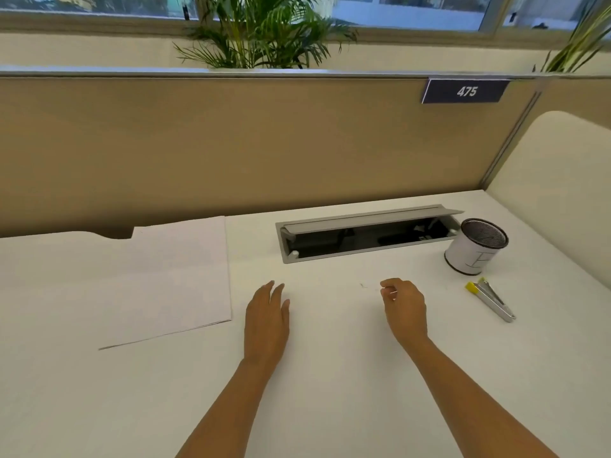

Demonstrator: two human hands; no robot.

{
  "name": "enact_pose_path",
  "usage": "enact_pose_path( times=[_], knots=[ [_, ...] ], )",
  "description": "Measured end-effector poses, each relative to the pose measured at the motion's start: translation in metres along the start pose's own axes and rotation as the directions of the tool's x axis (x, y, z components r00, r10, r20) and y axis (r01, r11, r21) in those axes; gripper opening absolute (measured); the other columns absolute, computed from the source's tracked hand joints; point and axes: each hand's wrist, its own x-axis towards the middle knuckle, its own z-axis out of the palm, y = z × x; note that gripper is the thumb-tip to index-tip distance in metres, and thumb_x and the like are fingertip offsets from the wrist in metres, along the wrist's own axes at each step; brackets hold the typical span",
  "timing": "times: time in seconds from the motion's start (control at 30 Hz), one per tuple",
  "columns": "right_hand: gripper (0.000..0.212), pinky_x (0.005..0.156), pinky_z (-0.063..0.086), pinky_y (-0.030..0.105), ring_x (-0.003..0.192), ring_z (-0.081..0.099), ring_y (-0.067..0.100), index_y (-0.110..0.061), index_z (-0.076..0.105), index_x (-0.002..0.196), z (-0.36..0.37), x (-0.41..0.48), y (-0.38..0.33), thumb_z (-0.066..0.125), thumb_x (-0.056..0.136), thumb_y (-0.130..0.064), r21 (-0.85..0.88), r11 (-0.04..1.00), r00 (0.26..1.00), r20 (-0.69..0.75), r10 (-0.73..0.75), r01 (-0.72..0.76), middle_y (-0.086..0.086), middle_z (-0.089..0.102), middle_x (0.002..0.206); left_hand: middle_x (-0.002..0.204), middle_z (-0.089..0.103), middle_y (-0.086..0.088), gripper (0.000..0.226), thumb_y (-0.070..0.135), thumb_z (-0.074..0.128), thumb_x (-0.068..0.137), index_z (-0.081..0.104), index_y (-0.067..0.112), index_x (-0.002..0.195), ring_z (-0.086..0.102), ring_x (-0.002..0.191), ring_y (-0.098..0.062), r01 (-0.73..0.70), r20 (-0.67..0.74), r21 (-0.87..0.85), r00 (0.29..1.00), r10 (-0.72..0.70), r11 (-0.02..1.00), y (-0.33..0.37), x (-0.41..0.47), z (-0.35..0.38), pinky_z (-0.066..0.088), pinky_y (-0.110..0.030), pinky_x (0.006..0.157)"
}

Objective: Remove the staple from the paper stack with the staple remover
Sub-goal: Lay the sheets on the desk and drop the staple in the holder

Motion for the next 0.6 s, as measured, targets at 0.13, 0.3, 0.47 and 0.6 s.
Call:
enact_pose_path(
  times=[0.13, 0.3, 0.47, 0.6],
  knots=[
    [0.025, 0.084, 0.041, 0.023, 0.102, 0.060, 0.024, -0.008, 0.062, 0.114, -0.009, 0.015, 0.022, 0.055, 0.090, -0.009, -0.061, 0.998, 0.996, 0.080, 0.037, -0.032, 0.012, 0.061, 0.115, 0.153, 0.027, -0.002, 0.045, 0.030, 0.032, 0.099, 0.033, 0.018, 0.142, 0.022, 0.143, -0.019, 0.003, 0.096, 0.008, 0.995, -0.004, 1.000, 0.024, 0.010, 0.027, 0.014, -0.032, 0.119],
    [0.034, 0.096, 0.042, 0.027, 0.108, 0.057, 0.024, -0.007, 0.058, 0.121, -0.002, 0.023, 0.030, 0.060, 0.088, -0.013, -0.056, 0.998, 0.983, 0.185, -0.018, 0.029, 0.010, 0.058, 0.121, 0.158, 0.013, 0.000, 0.050, 0.033, 0.025, 0.099, 0.019, 0.018, 0.147, 0.009, 0.146, -0.016, -0.005, 0.151, 0.091, 0.989, -0.008, 0.996, 0.032, 0.015, 0.052, 0.003, -0.029, 0.119],
    [0.024, 0.083, 0.039, 0.017, 0.097, 0.060, 0.020, -0.009, 0.066, 0.109, 0.007, 0.031, 0.030, 0.063, 0.086, -0.014, -0.056, 0.993, 0.980, 0.174, -0.094, 0.106, 0.008, 0.062, 0.106, 0.158, 0.013, 0.000, 0.050, 0.033, 0.023, 0.099, 0.018, 0.019, 0.147, 0.008, 0.146, -0.016, -0.040, 0.112, 0.164, 0.994, 0.021, 0.986, 0.028, 0.018, 0.061, 0.001, -0.029, 0.118],
    [0.009, 0.072, 0.041, 0.018, 0.083, 0.060, 0.018, -0.009, 0.068, 0.089, 0.013, 0.035, 0.029, 0.060, 0.086, -0.007, -0.046, 0.992, 0.986, 0.120, -0.113, 0.119, 0.007, 0.065, 0.090, 0.157, 0.015, 0.001, 0.056, 0.040, 0.013, 0.095, 0.020, 0.020, 0.147, 0.010, 0.146, -0.016, -0.037, 0.105, 0.191, 0.994, 0.017, 0.981, 0.028, 0.019, 0.062, 0.003, -0.029, 0.118]
  ],
)
